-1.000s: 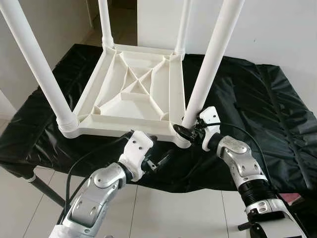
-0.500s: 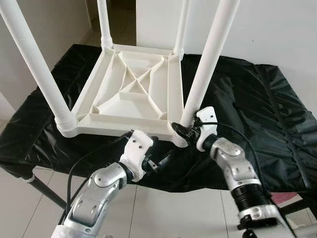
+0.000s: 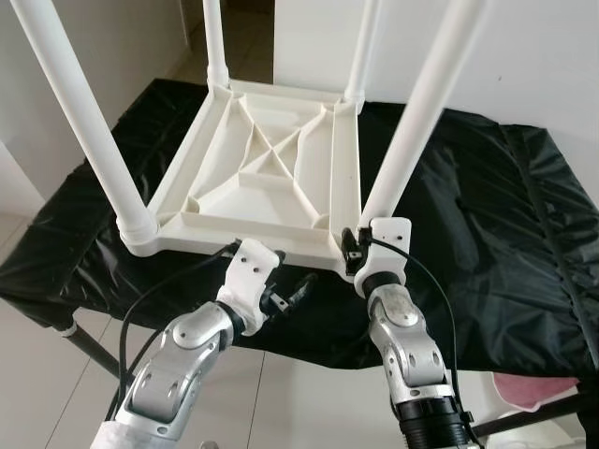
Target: Building children table
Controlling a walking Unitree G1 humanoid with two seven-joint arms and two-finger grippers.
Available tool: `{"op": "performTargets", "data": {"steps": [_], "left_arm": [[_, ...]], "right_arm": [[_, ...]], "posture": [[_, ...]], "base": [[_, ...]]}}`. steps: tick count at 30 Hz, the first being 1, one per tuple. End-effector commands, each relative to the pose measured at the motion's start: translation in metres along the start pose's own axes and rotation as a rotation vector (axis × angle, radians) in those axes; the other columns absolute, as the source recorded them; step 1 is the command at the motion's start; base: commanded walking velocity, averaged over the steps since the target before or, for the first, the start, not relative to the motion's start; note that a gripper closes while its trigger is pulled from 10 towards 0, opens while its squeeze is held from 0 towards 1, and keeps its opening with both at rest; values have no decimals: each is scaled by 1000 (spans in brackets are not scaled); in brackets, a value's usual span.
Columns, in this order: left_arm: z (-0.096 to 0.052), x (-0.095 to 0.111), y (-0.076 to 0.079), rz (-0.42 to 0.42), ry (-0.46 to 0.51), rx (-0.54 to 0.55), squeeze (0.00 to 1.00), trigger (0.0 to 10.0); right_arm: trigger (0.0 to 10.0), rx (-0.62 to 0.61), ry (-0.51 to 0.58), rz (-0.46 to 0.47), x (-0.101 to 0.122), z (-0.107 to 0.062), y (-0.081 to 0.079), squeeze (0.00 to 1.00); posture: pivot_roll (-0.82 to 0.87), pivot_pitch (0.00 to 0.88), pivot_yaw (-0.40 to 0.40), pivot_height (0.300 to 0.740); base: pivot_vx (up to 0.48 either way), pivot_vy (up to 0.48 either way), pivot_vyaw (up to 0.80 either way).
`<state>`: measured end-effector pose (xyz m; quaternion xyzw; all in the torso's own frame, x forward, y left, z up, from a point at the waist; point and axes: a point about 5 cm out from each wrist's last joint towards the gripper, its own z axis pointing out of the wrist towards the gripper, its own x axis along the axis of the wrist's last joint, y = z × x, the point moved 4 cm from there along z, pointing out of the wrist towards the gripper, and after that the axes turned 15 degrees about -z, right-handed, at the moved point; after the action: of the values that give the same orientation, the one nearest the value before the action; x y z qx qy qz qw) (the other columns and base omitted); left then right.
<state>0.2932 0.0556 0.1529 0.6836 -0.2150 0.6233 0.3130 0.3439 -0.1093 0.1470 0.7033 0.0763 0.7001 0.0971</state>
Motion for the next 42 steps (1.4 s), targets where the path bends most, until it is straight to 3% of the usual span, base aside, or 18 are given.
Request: {"op": "performTargets", "data": {"steps": [1, 5, 6, 8, 9, 16, 19, 20, 29, 35, 42], "left_arm": [[0, -3, 2, -2, -9, -15, 0, 10000], [0, -3, 3, -10, -18, -21, 0, 10000], [0, -3, 3, -8, -17, -22, 0, 10000], [1, -3, 2, -10, -15, -20, 0, 10000], [1, -2, 2, -10, -13, -19, 0, 10000], [0, -2, 2, -8, -11, -19, 0, 10000], [0, -3, 3, -6, -10, -18, 0, 10000], [0, -2, 3, -5, -9, -18, 0, 10000], [1, -4, 4, 0, -14, -23, 0, 10000], [2, 1, 3, 8, 13, -17, 0, 10000], [3, 2, 4, 19, 13, -22, 0, 10000]], "right_arm": [[10000, -31, -130, 10, -30, -8, -1, 0], [10000, -61, -134, -2, -29, -7, 11, 0], [10000, -65, -132, 1, -29, -7, 13, 71], [10000, -65, -122, 10, -27, -7, 13, 71], [10000, -70, -121, 19, -27, -8, 15, 1000], [10000, -86, -86, 21, -21, -7, 25, 1000], [10000, 3, -57, 62, -21, -1, 23, 1000], [10000, 37, -42, 73, -21, 1, 22, 0], [10000, 213, 3, 18, -18, 11, 19, 0], [10000, 389, 66, -106, -13, 20, 24, 0], [10000, 525, 127, -167, -5, 22, 21, 0]], "posture": [[25, 115, -14, 740], [22, 113, -12, 740], [22, 113, -12, 740], [22, 110, -13, 740], [23, 108, -15, 740], [24, 104, -22, 740], [24, 101, -27, 740], [24, 101, -27, 740], [29, 89, -38, 740], [32, 78, -46, 740], [33, 74, -42, 740]], "base": [[0, 0, 0], [0, 0, 0], [0, 0, 0], [0, 0, 0], [0, 0, 0], [0, 0, 0], [0, 0, 0], [0, 0, 0], [0, 0, 0], [0, 0, 0], [0, 0, 0]]}}
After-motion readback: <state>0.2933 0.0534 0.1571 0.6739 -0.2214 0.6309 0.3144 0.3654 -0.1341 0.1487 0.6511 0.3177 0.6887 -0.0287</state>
